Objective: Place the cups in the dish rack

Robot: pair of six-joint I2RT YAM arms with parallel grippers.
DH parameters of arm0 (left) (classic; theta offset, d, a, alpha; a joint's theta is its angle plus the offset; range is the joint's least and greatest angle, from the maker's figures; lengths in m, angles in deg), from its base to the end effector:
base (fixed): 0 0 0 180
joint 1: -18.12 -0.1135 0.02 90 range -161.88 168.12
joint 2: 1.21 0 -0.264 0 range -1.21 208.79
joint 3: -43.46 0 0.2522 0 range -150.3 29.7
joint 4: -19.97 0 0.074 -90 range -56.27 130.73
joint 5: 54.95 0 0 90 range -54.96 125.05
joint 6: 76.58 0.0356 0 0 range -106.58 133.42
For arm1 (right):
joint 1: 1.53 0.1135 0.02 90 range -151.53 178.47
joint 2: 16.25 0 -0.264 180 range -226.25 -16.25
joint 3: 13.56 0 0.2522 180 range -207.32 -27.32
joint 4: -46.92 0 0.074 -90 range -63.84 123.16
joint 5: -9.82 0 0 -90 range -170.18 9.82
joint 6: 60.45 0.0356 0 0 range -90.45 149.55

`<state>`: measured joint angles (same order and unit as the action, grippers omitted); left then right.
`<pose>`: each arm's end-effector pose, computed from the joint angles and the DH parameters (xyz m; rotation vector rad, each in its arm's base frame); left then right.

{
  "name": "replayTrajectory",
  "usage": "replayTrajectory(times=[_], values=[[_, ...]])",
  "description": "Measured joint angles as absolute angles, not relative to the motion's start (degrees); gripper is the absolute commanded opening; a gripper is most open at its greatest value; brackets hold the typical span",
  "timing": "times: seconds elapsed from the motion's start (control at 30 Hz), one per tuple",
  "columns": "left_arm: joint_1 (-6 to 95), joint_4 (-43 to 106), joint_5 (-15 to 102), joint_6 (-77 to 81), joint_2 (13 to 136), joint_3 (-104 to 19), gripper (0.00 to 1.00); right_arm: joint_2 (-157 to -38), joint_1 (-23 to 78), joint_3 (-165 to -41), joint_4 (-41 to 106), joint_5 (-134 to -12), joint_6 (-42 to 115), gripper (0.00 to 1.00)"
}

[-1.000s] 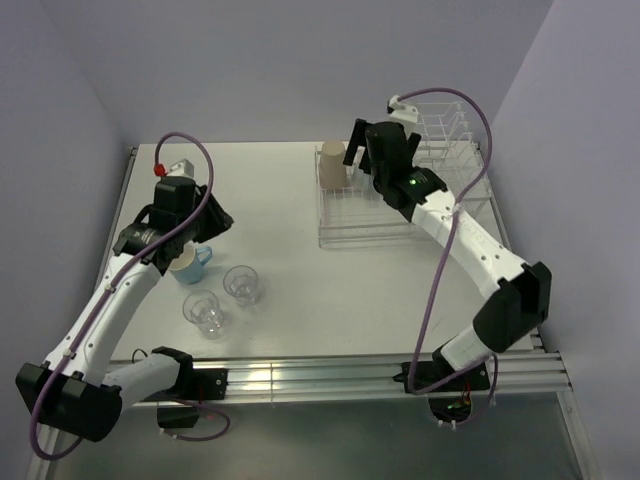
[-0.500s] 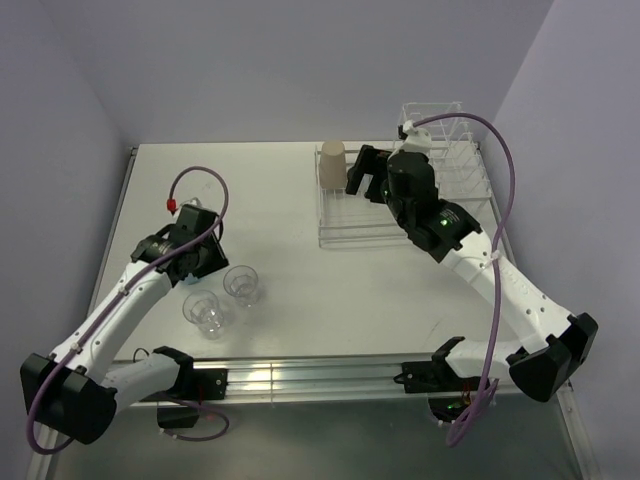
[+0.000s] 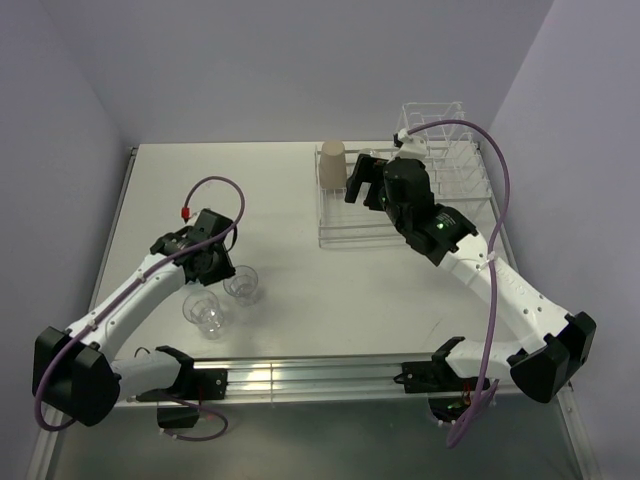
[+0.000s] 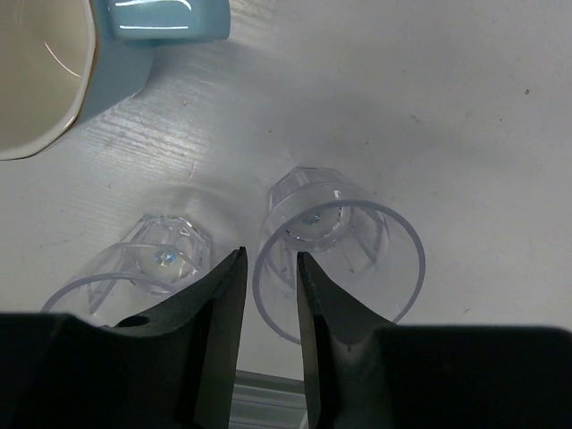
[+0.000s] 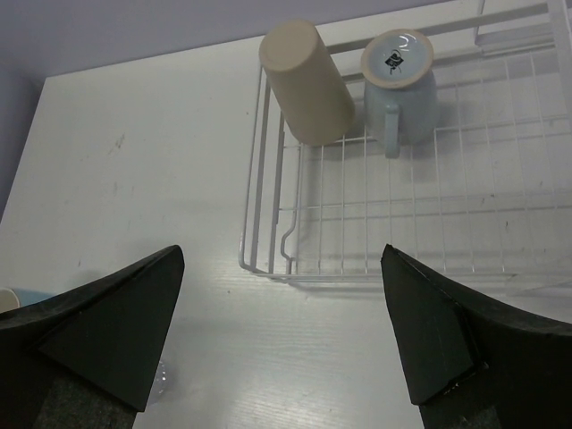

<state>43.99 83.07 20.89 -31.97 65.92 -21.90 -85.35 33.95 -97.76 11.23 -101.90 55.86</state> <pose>0.1978 -0.0862 0.2507 -0.5202 2.5926 -0.0764 0.2271 0.1457 0.3882 0.0999 1.9177 0.3635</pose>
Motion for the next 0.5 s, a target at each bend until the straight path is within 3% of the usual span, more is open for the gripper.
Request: replayTrajectory(times=[0.5], values=[[44.25, 84.01, 20.28, -31.97, 69.94, -21.90, 0.34, -84.90, 33.95, -97.25, 11.23, -101.92, 55.64, 1.00]])
